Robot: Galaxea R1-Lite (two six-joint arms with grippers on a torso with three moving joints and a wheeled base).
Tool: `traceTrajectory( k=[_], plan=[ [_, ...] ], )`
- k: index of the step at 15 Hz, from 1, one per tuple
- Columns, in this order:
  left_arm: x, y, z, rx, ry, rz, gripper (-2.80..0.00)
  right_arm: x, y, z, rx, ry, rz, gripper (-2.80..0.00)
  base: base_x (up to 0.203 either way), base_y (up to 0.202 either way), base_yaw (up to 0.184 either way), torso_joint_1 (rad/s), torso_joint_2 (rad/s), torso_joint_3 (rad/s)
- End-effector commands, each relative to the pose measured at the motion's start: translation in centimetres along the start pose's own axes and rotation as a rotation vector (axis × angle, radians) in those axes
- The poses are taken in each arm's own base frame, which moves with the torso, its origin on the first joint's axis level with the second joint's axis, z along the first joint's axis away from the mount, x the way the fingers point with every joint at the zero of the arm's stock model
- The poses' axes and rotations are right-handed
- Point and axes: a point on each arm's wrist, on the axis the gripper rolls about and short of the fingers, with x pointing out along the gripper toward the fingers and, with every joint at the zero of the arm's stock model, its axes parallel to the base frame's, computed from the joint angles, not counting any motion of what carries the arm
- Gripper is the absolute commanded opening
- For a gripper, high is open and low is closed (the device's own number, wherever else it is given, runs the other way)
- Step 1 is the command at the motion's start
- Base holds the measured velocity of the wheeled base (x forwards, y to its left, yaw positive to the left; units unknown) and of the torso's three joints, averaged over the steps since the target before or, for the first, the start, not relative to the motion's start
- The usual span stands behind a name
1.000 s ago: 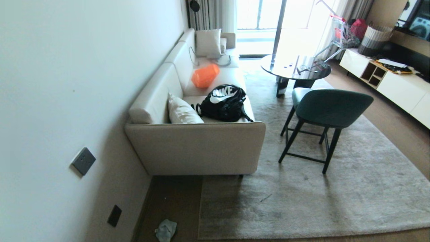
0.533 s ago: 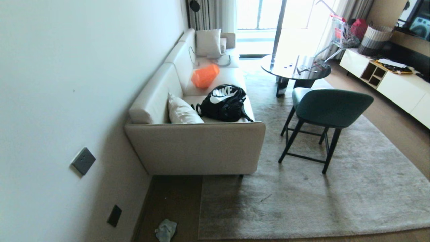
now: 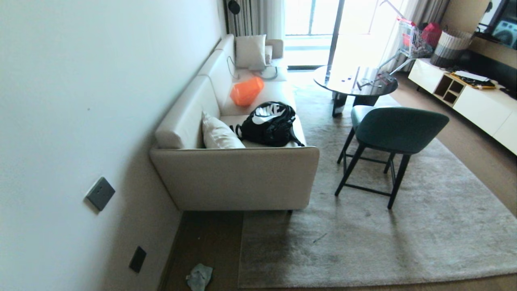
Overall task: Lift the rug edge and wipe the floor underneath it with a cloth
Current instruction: Pick up the rag
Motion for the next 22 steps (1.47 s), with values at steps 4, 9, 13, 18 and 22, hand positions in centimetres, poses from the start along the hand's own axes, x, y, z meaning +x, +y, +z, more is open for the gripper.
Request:
traceTrajectory(
  k=[4,9,13,18,22],
  plan=[
    [0.00,0.00,0.00,0.000,0.000,0.000,-2.80,0.01,0.00,0.01,0.000,0.001,0.000,-2.80,0.000,0.000,0.000,0.000,0.00,0.000],
    [0.00,0.00,0.00,0.000,0.000,0.000,-2.80,0.01,0.00,0.02,0.001,-0.001,0.000,-2.80,0.000,0.000,0.000,0.000,0.00,0.000],
    [0.00,0.00,0.00,0.000,0.000,0.000,-2.80,0.01,0.00,0.02,0.002,-0.001,0.000,-2.80,0.000,0.000,0.000,0.000,0.00,0.000],
    [0.00,0.00,0.00,0.000,0.000,0.000,-2.80,0.01,0.00,0.02,0.002,-0.001,0.000,-2.80,0.000,0.000,0.000,-0.068,0.15,0.096],
    [0.00,0.00,0.00,0.000,0.000,0.000,-2.80,0.02,0.00,0.03,0.002,0.001,0.000,-2.80,0.000,0.000,0.000,-0.131,0.34,0.198]
  ],
)
